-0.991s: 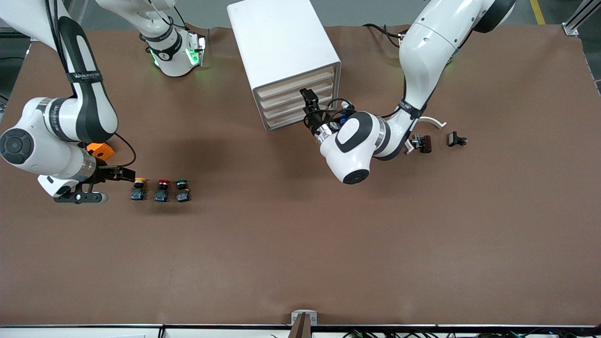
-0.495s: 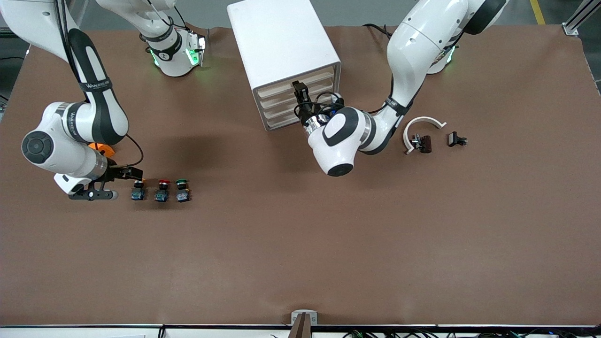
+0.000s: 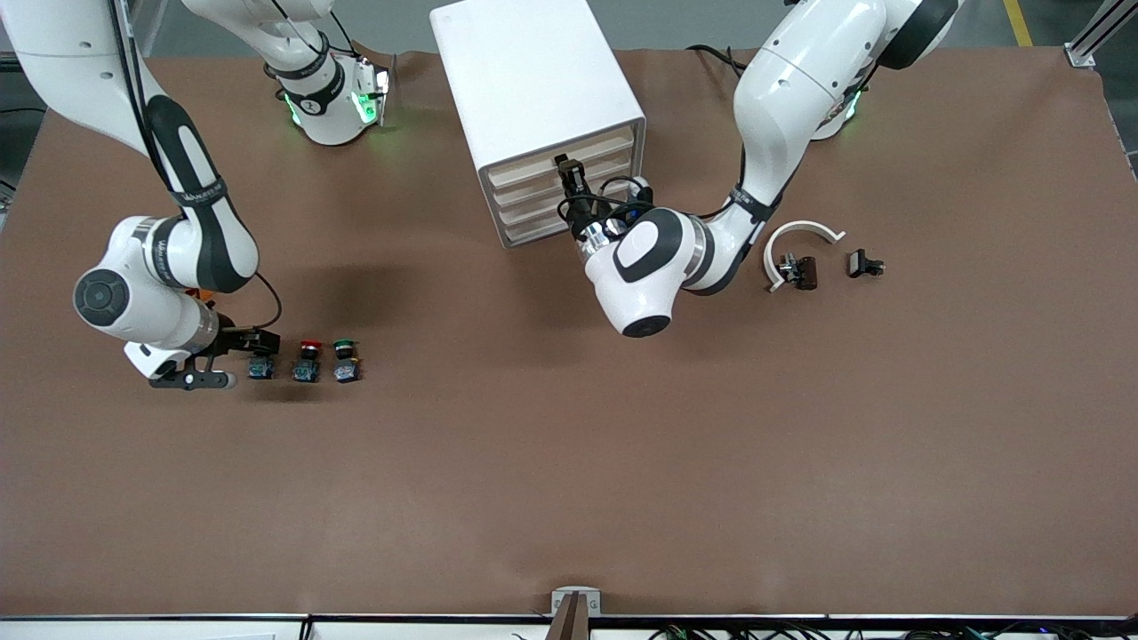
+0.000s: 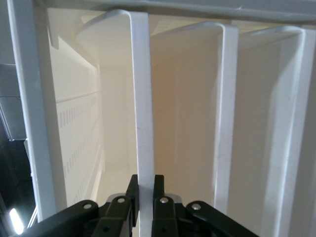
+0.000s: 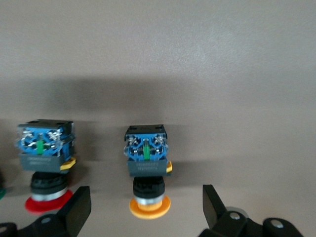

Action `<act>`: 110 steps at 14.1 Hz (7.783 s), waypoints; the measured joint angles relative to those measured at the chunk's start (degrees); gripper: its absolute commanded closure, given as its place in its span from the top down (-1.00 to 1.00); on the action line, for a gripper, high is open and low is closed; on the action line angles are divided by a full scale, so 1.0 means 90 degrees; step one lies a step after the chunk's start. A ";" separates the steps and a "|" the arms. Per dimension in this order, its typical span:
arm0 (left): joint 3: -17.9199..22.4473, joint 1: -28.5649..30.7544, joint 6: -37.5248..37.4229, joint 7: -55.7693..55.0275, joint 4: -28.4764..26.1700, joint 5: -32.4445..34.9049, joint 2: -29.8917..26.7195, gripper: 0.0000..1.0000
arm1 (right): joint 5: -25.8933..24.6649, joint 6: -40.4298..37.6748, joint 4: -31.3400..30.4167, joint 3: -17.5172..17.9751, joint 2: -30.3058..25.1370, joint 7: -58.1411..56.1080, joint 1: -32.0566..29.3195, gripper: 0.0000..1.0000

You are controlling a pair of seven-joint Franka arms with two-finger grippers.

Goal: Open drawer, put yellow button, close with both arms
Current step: 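Pull the drawer open with the left gripper while the right gripper grasps the yellow button, then lift the yellow button with the right gripper while the left gripper withdraws, then carry the yellow button over the open drawer with the right gripper, then release the yellow button into the drawer and raise the right gripper, then push the drawer closed with the left gripper while the right gripper withdraws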

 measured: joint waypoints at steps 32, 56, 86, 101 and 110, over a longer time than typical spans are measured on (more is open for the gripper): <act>0.0650 0.2623 0.0428 0.3123 0.1834 0.0060 0.0225 1.00 | 0.0020 -0.4370 0.2634 0.0222 -0.1217 0.3948 0.1764 -0.77; 0.0084 0.2496 0.1067 0.9779 0.1735 0.5719 -0.1352 1.00 | 0.1240 -0.3076 0.3498 0.0271 -0.0396 1.1204 0.5917 -0.82; -0.0781 -0.0165 0.2868 0.8563 -0.0946 0.5757 -0.2105 1.00 | 0.1101 -0.6826 0.4123 -0.0015 -0.2159 0.3850 0.2006 1.00; -0.1163 -0.0420 0.2417 0.7952 -0.0983 0.4593 -0.1940 1.00 | 0.0262 -0.5509 0.2483 -0.0001 -0.3217 0.0475 0.0594 1.00; -0.0945 0.1485 0.2428 0.8051 -0.0212 0.5762 -0.1974 1.00 | 0.0241 -0.5435 0.2511 0.0097 -0.3262 0.0428 0.0498 1.00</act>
